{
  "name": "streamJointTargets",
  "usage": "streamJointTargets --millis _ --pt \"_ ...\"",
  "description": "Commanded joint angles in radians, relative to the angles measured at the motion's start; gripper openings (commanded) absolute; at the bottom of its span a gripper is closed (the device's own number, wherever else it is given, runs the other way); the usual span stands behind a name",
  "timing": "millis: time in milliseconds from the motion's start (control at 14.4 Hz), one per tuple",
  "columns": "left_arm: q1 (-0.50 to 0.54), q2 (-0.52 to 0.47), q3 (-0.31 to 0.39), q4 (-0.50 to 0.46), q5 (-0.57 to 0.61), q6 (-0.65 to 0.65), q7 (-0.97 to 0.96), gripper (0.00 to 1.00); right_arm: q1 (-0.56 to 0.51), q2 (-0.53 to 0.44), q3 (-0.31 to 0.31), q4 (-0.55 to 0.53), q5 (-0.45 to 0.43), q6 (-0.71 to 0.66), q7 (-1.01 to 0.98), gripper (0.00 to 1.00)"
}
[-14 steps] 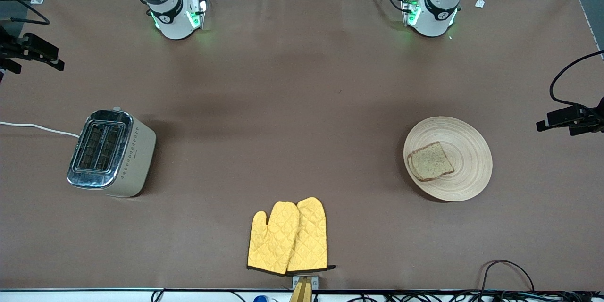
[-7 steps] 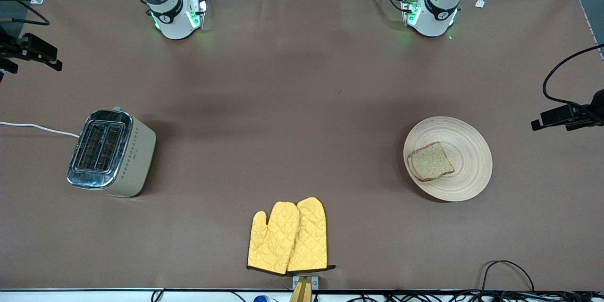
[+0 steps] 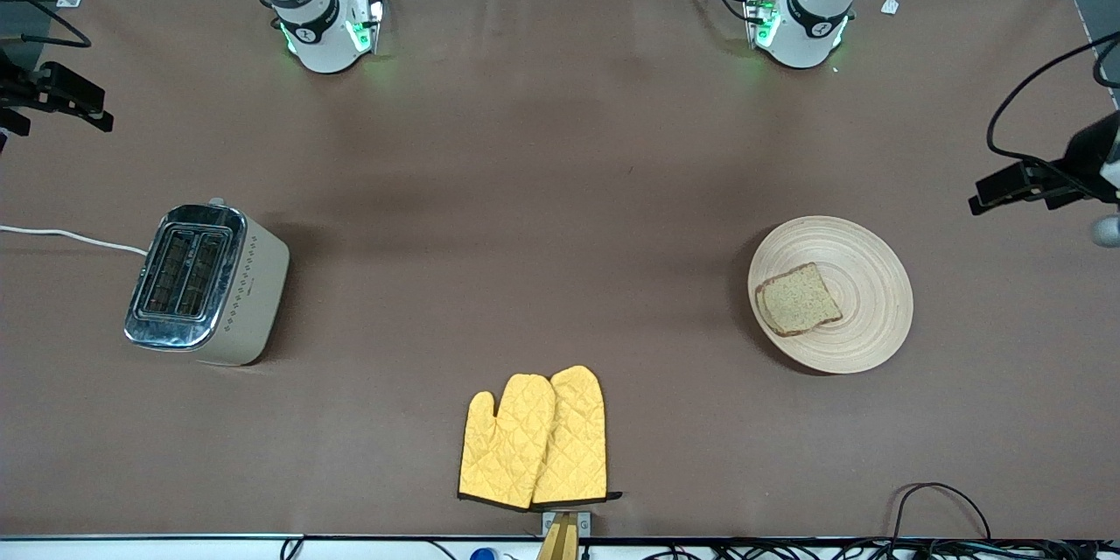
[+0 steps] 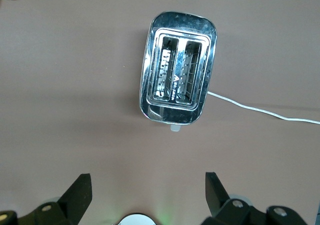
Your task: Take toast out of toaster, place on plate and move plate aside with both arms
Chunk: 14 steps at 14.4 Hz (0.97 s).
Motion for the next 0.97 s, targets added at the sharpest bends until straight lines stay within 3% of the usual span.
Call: streamJointTargets --millis 0,346,623,901 --pt "-0.049 -0.082 0.012 -0.082 0.06 0.006 -0.016 1.0 0.003 -0.005 0.002 0.007 -0.014 -0.009 0.007 1.0" --pt "-0.039 -0.125 -0.057 -0.106 0.081 0.003 -0.016 1.0 -0.018 -0.003 0.005 0.007 -0.011 -0.008 0.005 1.0" --pt "-0.027 -0.179 -0.071 -0.166 0.081 0.006 -0.015 1.0 -0.051 -0.003 0.04 0.007 -0.011 -0.008 0.004 1.0" --pt "0.026 -0.19 -0.148 -0.166 0.079 -0.014 -0.058 1.0 -0.049 -0.003 0.042 0.007 -0.011 -0.009 0.004 1.0"
